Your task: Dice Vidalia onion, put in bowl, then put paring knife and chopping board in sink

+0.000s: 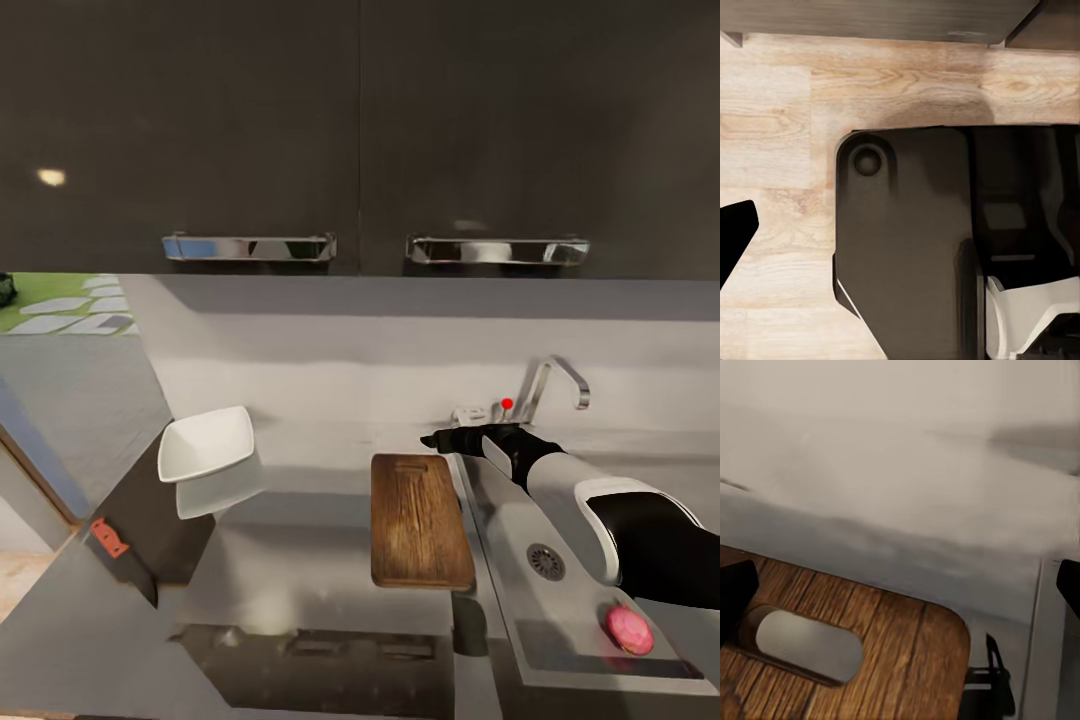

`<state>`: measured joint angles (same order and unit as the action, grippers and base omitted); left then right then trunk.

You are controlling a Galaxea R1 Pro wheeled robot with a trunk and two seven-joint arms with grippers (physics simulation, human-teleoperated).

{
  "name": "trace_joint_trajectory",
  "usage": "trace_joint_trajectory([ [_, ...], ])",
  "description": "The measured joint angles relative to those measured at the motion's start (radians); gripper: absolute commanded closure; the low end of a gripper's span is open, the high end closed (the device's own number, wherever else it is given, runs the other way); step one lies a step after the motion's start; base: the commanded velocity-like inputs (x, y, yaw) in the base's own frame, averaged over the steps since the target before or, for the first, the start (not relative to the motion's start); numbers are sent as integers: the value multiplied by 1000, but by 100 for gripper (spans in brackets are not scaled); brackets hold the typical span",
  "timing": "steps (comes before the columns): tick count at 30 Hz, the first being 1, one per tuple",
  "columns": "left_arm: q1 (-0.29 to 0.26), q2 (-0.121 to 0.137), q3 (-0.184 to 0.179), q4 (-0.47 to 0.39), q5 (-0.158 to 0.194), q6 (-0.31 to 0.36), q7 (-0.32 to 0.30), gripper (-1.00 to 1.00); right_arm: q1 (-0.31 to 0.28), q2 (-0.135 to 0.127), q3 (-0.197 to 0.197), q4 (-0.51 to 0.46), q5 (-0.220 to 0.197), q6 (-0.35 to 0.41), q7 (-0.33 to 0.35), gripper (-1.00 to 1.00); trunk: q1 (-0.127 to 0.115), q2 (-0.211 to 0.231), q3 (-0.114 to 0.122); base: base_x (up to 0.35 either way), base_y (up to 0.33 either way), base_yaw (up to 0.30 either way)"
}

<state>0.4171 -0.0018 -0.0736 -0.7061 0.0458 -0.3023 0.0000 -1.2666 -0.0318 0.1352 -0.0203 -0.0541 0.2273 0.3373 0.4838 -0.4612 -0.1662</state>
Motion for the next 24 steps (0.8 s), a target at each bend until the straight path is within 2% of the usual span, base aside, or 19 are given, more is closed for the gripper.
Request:
trace_joint_trajectory([
  [12,0,0,0,7,0,0,-1,-100,0,0,0,1,0,0,0,-100,0,0,-20,21,0,0],
  [24,0,0,0,32,0,-2,-4,-100,0,2,0,1,0,0,0,-100,0,0,-39,-51,0,0],
])
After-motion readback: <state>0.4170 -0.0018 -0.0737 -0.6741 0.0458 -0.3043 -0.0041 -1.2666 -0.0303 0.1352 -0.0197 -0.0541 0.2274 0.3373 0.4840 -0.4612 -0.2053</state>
